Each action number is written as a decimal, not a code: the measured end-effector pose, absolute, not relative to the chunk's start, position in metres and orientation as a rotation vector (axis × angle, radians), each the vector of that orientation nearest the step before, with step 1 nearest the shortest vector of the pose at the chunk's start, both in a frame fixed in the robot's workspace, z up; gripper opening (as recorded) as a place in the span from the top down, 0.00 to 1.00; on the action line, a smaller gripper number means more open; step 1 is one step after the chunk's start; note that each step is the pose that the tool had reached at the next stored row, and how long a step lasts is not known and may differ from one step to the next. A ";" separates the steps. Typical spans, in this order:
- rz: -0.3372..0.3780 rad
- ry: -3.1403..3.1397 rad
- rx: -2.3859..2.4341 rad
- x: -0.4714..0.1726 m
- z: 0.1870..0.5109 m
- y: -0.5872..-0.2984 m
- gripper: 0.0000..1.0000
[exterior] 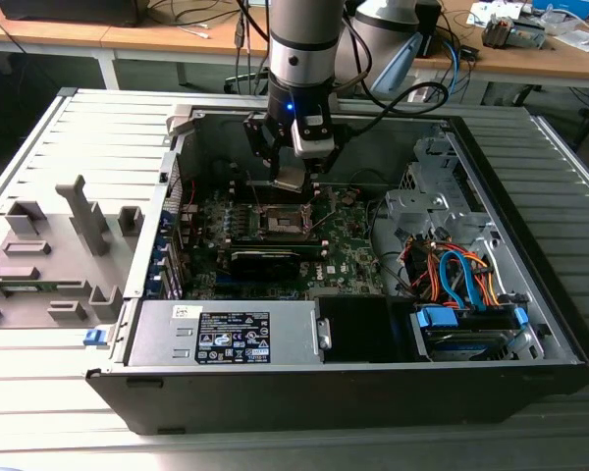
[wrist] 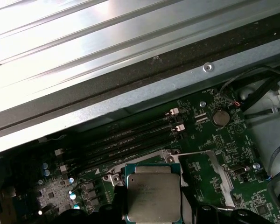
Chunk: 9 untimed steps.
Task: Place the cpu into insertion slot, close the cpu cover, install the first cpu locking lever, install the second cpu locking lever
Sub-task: 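Place the cpu into insertion slot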
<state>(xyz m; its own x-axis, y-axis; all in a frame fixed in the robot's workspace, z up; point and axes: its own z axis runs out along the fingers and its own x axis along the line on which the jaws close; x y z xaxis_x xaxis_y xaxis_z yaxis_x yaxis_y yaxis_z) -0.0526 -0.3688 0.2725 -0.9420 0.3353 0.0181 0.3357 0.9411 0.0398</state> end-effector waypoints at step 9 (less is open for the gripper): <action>-0.066 -3.080 -0.560 -0.053 0.272 -0.369 0.45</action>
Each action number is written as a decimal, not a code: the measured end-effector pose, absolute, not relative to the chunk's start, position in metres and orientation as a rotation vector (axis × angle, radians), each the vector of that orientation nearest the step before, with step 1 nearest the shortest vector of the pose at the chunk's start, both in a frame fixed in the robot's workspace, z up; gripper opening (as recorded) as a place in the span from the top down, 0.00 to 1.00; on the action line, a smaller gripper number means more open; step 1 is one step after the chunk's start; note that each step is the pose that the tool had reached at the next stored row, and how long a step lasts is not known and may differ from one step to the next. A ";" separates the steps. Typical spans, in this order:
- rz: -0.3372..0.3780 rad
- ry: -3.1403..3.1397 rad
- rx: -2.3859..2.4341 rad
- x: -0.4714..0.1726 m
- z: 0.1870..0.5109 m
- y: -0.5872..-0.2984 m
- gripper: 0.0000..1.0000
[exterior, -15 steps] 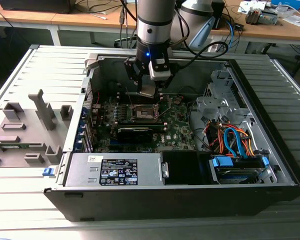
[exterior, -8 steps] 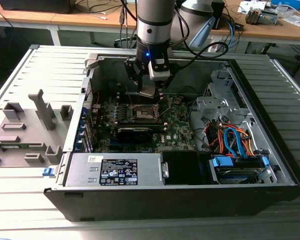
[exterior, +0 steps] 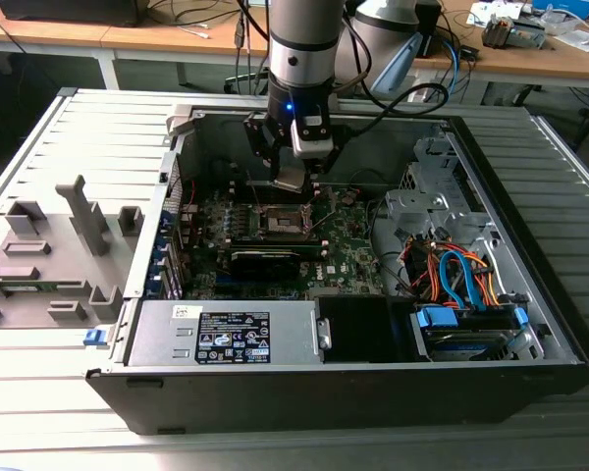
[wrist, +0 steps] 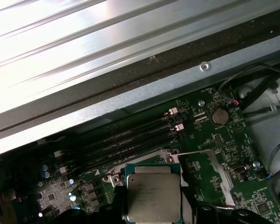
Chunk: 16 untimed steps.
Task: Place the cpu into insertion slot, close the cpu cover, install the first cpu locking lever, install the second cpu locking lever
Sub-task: 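Place the cpu into insertion slot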
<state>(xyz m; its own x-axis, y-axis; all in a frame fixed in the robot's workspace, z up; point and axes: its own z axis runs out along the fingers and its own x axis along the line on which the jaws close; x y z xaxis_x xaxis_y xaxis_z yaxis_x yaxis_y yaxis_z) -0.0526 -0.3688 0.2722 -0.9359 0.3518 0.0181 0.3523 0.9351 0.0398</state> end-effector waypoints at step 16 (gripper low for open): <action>-0.067 -3.069 -0.618 -0.053 0.271 -0.369 0.45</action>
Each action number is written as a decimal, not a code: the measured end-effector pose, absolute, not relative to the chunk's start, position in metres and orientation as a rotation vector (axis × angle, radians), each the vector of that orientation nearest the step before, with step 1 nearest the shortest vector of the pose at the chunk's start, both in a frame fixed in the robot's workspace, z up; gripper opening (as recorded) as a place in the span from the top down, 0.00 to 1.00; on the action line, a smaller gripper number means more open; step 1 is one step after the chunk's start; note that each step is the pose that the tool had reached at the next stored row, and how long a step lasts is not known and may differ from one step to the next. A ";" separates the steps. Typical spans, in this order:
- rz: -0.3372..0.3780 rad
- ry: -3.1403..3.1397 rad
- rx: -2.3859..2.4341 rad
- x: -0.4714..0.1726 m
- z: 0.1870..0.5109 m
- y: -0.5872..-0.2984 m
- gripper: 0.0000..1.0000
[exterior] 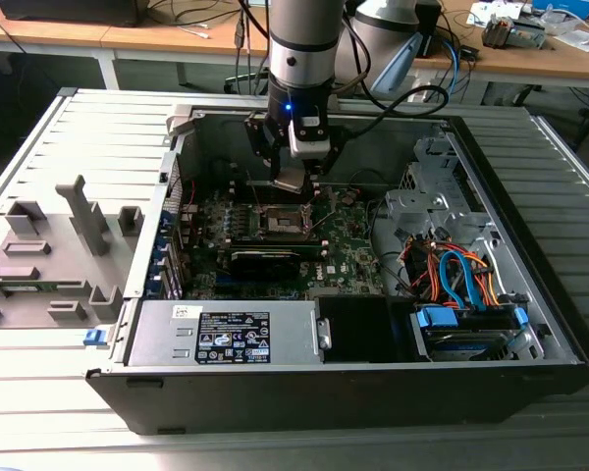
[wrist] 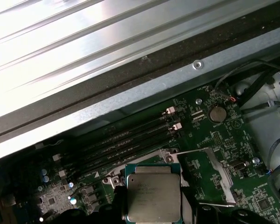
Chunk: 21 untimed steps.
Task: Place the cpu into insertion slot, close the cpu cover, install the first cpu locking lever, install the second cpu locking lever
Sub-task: 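Place the cpu into insertion slot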
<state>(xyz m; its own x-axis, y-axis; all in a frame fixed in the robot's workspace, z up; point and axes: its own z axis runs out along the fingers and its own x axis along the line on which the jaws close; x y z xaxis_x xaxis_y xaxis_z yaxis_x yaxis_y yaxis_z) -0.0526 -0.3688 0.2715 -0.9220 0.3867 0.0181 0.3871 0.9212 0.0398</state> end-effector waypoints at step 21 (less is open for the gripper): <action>-0.067 -3.059 -0.669 -0.053 0.271 -0.369 0.45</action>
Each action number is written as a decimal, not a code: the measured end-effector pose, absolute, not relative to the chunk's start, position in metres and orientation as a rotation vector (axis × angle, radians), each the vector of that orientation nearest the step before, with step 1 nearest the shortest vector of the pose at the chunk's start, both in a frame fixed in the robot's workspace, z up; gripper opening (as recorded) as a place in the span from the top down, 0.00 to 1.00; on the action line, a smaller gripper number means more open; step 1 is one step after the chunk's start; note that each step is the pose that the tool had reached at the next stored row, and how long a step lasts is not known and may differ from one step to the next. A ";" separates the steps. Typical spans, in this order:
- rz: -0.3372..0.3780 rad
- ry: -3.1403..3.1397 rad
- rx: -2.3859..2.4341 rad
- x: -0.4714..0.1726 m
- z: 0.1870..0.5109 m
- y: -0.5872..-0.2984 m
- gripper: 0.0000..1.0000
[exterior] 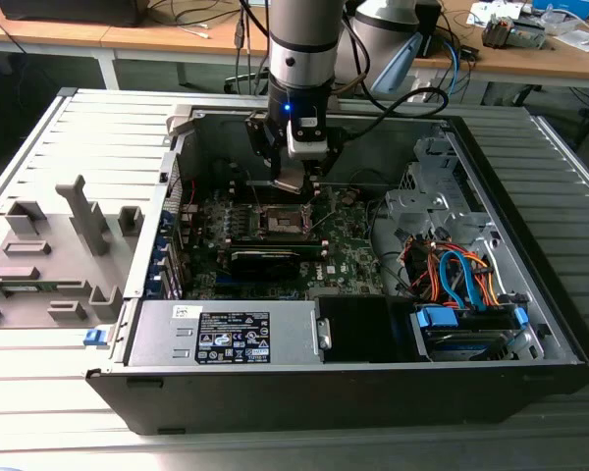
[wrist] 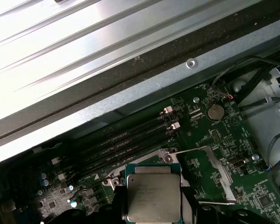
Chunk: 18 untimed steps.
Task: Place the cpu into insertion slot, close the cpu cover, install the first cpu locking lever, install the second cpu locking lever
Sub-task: 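Place the cpu into insertion slot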
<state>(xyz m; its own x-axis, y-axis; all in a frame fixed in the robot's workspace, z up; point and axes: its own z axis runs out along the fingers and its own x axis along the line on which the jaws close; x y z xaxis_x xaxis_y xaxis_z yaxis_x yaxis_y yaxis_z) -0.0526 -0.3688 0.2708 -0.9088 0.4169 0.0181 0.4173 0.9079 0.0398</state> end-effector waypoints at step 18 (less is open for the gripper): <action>-0.067 -3.049 -0.720 -0.053 0.270 -0.369 0.45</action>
